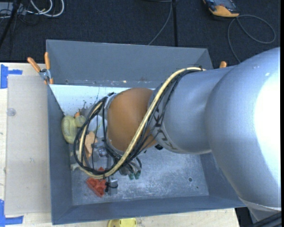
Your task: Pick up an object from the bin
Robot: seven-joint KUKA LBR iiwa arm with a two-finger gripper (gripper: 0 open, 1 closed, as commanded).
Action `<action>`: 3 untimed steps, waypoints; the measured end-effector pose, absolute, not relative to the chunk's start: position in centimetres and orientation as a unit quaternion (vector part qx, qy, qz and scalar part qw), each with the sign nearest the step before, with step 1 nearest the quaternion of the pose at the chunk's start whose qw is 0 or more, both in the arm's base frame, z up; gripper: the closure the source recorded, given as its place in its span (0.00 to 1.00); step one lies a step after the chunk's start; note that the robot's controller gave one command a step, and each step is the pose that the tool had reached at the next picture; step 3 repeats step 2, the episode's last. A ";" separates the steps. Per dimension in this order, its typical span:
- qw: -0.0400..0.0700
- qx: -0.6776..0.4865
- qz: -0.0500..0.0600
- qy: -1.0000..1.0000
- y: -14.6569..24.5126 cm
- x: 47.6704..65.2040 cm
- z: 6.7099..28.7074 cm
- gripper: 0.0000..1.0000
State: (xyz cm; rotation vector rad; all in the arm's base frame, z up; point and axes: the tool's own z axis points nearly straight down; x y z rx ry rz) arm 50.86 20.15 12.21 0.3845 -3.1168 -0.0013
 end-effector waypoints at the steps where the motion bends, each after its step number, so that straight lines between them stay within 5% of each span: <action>1: 0.000 0.190 -0.001 -0.982 24.7 51.0 7.0 1.00; 3: 0.000 0.190 0.000 -0.982 24.7 51.0 7.0 1.00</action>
Offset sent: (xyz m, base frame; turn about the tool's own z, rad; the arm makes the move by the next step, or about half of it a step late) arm 0.0000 0.0000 0.0000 0.0000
